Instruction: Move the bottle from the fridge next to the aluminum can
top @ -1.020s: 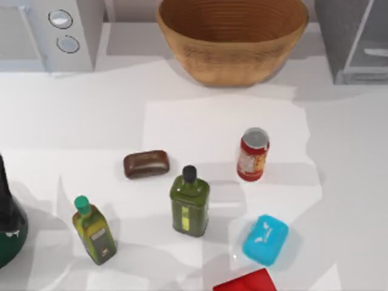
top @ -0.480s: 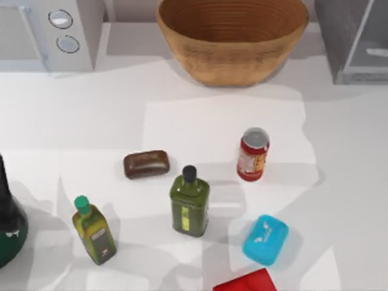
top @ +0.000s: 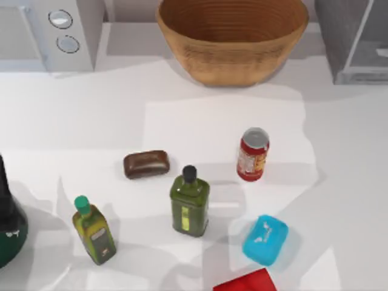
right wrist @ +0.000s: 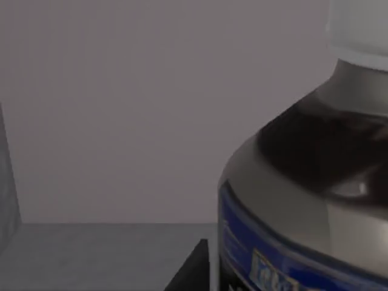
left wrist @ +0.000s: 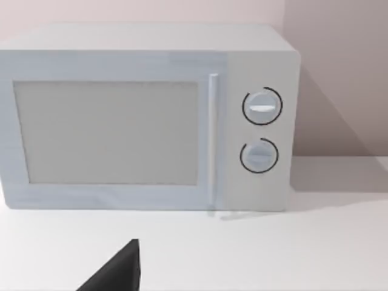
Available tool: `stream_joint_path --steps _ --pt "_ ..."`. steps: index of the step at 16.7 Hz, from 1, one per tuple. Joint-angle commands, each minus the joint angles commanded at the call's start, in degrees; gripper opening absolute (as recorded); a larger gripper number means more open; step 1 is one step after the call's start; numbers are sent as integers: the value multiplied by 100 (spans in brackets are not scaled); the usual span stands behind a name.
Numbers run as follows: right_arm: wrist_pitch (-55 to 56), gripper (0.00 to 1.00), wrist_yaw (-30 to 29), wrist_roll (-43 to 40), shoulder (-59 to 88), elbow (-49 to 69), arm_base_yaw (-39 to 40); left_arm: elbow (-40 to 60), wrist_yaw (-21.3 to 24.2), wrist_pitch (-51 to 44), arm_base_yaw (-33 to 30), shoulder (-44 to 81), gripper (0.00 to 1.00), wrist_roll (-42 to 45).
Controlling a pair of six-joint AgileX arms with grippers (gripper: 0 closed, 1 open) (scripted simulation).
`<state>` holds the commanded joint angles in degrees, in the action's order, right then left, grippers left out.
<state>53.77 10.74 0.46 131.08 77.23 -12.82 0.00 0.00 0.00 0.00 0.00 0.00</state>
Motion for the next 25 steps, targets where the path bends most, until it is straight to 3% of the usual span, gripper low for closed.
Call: stream_joint_path --steps 6,7,16,25 --pt "0 2 0 0 0 0 0 0 0 0 0 0 100 0" --pt "0 0 0 0 0 0 0 0 0 0 0 0 100 0" --pt "-20 0 1 12 -26 4 -19 0 0 0 0 0 100 0" --pt "-894 0 11 14 -643 259 -20 0 0 0 0 0 100 0"
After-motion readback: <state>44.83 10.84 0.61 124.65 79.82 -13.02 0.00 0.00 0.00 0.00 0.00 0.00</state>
